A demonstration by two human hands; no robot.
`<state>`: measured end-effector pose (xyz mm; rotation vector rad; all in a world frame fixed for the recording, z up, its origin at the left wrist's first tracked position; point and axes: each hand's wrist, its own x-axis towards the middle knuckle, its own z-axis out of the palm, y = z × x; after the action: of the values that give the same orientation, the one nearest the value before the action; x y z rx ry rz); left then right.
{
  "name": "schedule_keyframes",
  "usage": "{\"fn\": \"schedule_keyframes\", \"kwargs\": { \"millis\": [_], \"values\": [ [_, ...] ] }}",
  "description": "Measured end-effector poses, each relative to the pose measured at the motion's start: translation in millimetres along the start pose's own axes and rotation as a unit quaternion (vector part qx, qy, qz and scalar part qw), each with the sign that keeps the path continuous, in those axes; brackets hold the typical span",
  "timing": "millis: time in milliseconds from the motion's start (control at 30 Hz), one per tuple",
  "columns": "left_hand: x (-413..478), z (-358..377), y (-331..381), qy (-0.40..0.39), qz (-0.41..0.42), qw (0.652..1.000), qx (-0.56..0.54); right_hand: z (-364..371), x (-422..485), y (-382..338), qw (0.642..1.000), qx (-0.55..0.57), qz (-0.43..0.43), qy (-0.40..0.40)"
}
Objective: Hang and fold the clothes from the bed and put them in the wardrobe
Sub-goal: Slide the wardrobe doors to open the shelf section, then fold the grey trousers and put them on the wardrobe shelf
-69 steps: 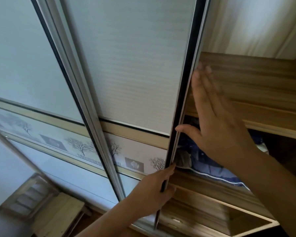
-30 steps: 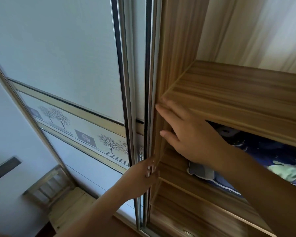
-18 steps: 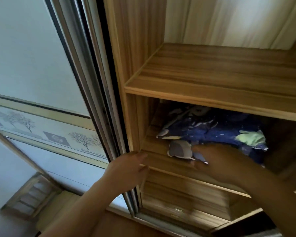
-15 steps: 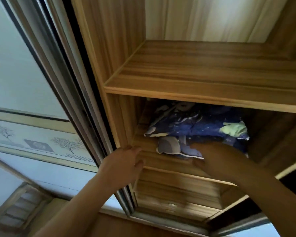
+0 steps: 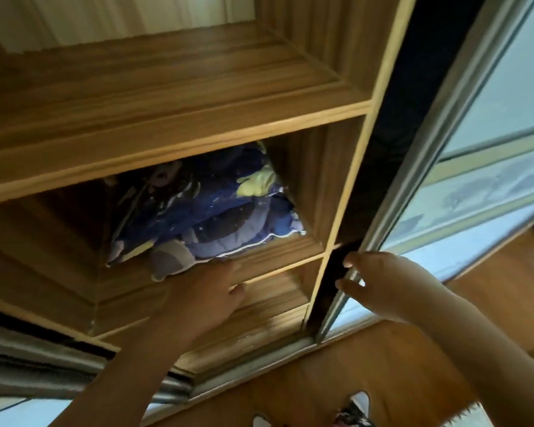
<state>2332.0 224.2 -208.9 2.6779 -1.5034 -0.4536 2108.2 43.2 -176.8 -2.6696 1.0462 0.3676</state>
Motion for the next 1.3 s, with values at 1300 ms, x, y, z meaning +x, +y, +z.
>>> {"fn": "schedule_keyframes", "kwargs": {
  "millis": [1300],
  "values": [
    [166.5, 131.6, 812.1, -0.140, 0.639, 0.725, 0.216, 66.4, -271.2, 528.6, 0.734, 0.243, 0.630, 0.070]
  ]
}}
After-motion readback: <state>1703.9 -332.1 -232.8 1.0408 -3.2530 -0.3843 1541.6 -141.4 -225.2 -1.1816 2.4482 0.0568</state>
